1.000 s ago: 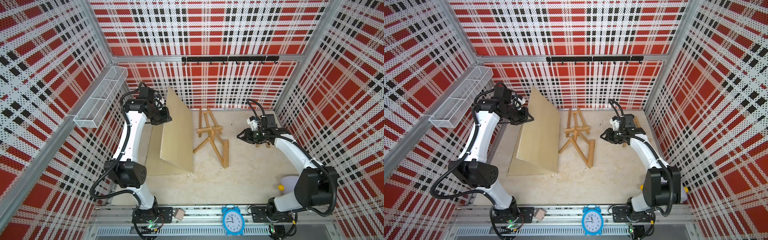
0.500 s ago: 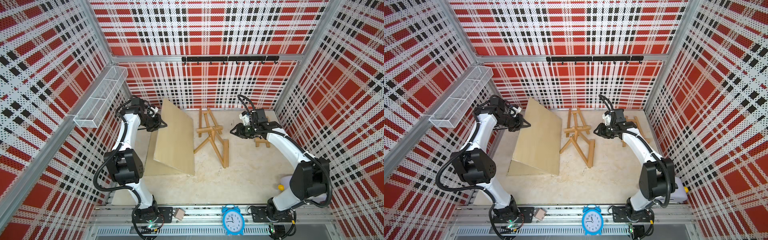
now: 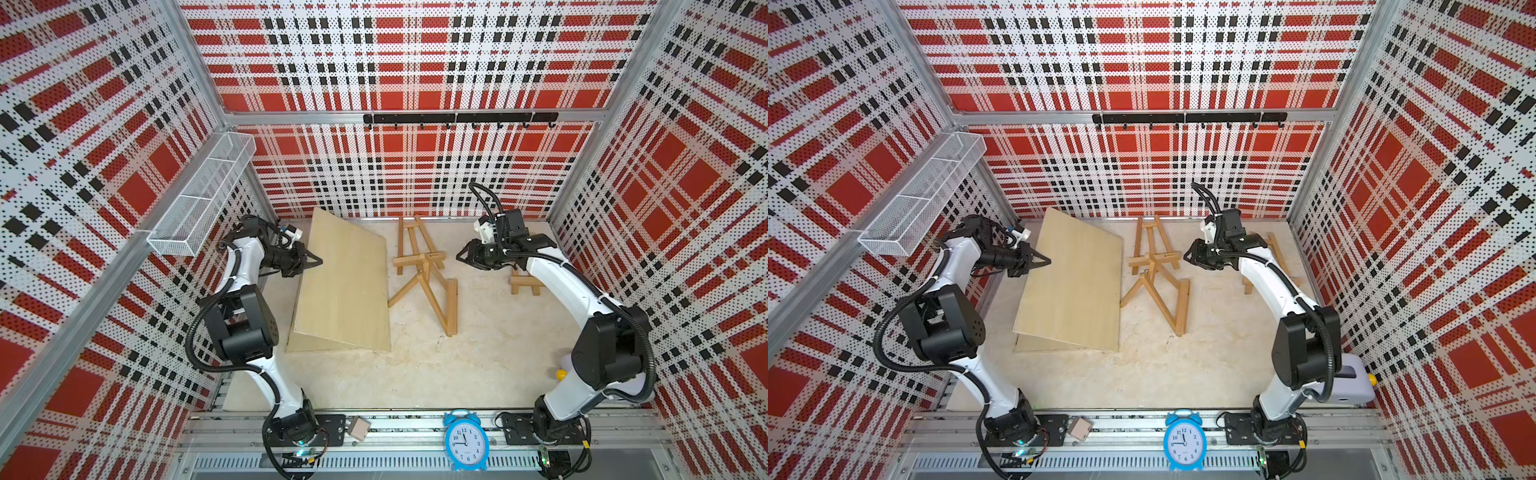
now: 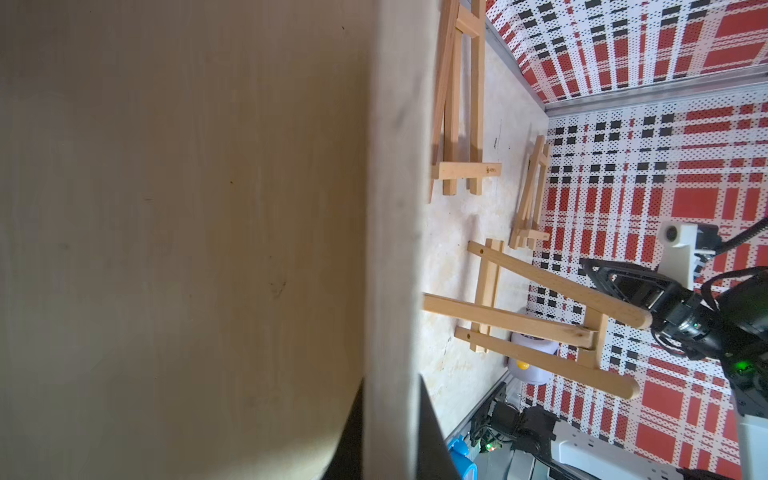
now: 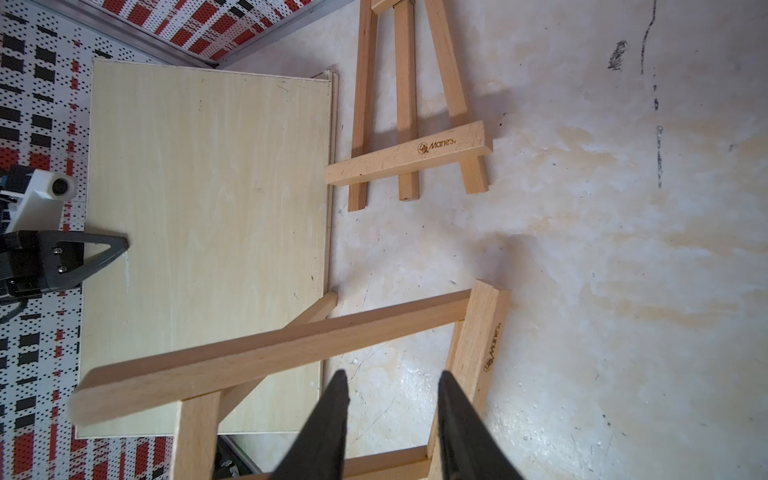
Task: Disassemble the easel
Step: Place the drawing board on the drawing board.
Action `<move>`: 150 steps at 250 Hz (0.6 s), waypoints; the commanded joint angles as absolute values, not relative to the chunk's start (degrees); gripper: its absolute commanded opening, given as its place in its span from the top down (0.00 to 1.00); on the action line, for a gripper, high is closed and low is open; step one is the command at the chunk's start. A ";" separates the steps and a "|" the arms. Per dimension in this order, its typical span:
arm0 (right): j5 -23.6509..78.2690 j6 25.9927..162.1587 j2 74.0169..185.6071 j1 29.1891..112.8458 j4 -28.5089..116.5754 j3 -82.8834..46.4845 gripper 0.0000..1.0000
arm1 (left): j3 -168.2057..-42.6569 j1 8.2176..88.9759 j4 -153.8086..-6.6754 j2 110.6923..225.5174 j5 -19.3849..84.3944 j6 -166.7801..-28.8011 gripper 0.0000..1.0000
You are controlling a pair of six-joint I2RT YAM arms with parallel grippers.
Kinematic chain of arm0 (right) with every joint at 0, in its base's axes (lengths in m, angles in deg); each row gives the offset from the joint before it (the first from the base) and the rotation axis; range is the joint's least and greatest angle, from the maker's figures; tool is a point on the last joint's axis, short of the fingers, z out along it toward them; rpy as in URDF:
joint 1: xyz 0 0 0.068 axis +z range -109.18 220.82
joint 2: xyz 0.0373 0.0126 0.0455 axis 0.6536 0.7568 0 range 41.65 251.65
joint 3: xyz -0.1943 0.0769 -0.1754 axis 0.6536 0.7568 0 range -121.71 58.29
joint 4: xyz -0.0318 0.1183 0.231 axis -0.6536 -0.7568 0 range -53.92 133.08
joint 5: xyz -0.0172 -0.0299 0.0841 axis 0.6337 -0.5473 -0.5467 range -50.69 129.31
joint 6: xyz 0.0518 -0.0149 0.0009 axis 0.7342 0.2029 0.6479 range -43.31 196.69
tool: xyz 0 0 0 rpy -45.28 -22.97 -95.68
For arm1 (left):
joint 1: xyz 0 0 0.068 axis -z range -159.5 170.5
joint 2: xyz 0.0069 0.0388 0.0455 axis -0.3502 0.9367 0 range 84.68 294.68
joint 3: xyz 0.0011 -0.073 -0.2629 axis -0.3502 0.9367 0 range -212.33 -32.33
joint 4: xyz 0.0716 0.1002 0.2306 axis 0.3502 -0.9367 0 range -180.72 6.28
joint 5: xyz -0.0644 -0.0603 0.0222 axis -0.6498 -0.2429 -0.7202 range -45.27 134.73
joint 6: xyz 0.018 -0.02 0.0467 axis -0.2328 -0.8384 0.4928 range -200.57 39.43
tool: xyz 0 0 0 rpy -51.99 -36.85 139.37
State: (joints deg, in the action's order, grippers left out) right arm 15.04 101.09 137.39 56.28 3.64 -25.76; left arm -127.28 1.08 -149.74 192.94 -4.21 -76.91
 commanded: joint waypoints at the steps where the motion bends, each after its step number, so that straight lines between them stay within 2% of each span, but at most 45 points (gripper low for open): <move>1: 16.32 101.80 138.97 57.44 3.72 -28.33 0.63 | -128.40 -1.10 -151.93 194.89 8.36 -72.74 1.00; 120: 18.76 103.67 140.57 59.74 3.27 -30.36 0.63 | -140.80 -1.41 -160.72 207.39 27.20 -69.65 1.00; 150: 19.00 104.15 141.21 59.89 3.27 -30.83 0.63 | -140.34 -1.41 -160.87 208.46 31.21 -70.78 0.85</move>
State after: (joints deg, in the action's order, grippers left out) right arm 17.86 102.95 139.95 59.51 2.55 -28.40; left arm -140.70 0.40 -159.97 204.66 -3.01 -71.07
